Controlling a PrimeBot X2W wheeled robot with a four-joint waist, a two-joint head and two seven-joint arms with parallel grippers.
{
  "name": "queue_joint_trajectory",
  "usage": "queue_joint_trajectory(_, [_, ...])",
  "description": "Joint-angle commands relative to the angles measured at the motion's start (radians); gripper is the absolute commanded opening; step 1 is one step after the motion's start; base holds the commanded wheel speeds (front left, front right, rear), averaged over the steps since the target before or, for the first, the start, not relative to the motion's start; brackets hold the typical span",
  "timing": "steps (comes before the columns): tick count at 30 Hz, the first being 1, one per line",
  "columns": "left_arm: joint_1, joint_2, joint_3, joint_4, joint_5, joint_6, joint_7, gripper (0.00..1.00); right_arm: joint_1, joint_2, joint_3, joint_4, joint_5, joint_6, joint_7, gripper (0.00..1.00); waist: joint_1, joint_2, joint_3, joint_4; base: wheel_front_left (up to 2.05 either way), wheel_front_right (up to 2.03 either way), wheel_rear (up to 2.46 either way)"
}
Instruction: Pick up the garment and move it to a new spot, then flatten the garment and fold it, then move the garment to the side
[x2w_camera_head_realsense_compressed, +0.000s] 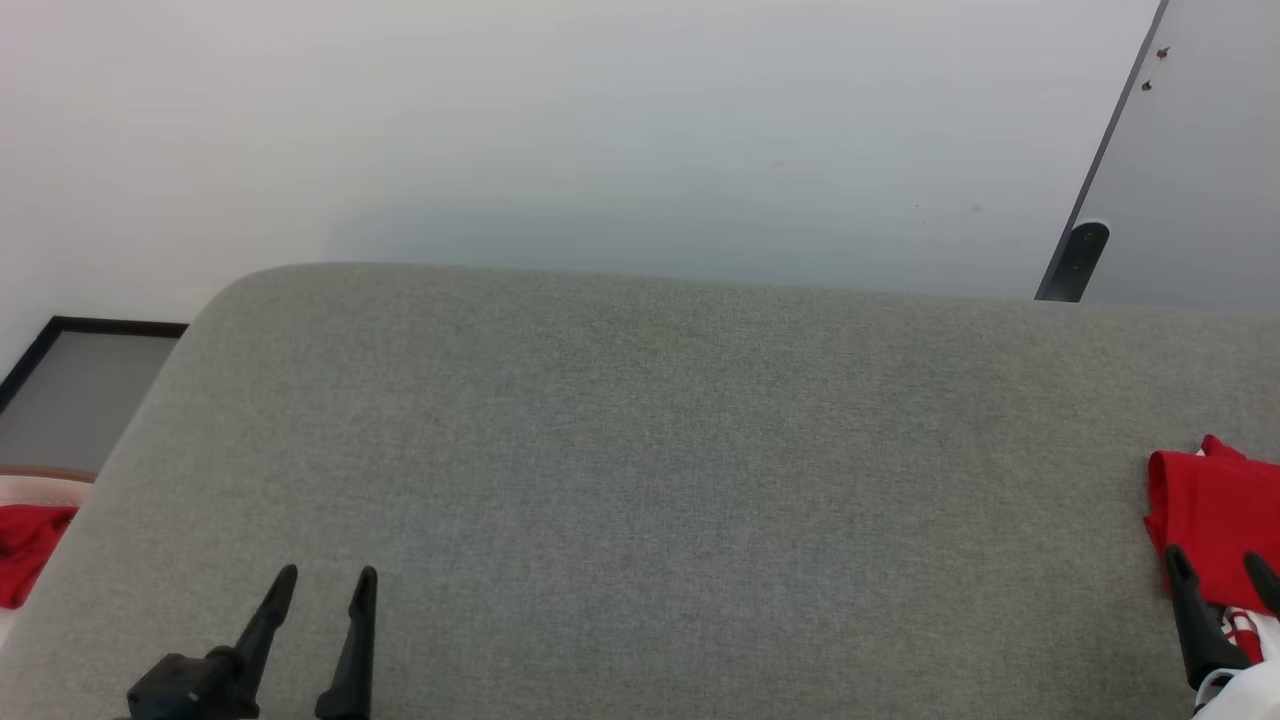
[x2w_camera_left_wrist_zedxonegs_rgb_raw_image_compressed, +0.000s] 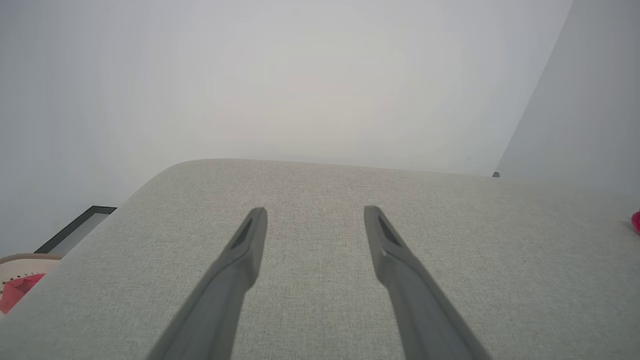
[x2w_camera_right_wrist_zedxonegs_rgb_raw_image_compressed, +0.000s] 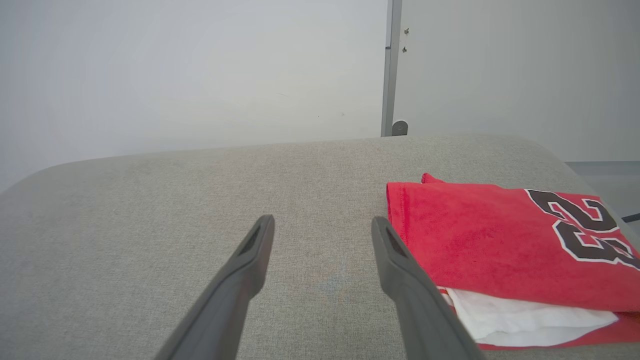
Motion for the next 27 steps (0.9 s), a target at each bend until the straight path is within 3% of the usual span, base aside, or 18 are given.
queue_joint_trajectory(1, [0.008,0.005,0.0,-0.005,-0.002,0.004,0.0,1.0,0.009,0.003,-0.001,-0.005,0.001,0.0,0.0,1.0,0.0,0.0,0.002,0.0,0.0,0.0,0.0])
queue_joint_trajectory(13, [0.002,0.002,-0.005,-0.007,-0.019,0.002,0.002,1.0,0.002,-0.001,0.0,-0.006,0.008,0.0,0.0,1.0,0.0,0.0,0.009,-0.002,0.0,0.0,0.0])
queue_joint_trajectory(14, [0.0,0.003,-0.004,-0.004,-0.02,0.002,0.003,0.0,0.0,0.0,0.002,-0.003,0.003,0.0,0.0,0.0,0.0,0.0,0.009,-0.002,0.0,0.0,0.0])
queue_joint_trajectory(19, [0.01,-0.031,-0.019,0.034,-0.029,0.0,0.009,0.0,0.001,0.025,0.01,0.045,0.011,0.0,0.003,0.0,0.0,0.0,0.01,-0.003,0.0,0.0,0.0])
queue_joint_trajectory(27, [-0.016,-0.062,0.01,0.058,-0.157,-0.018,0.039,0.0,-0.025,0.038,0.015,0.076,0.148,0.0,-0.007,0.0,0.0,0.0,0.013,-0.008,0.0,0.0,0.0])
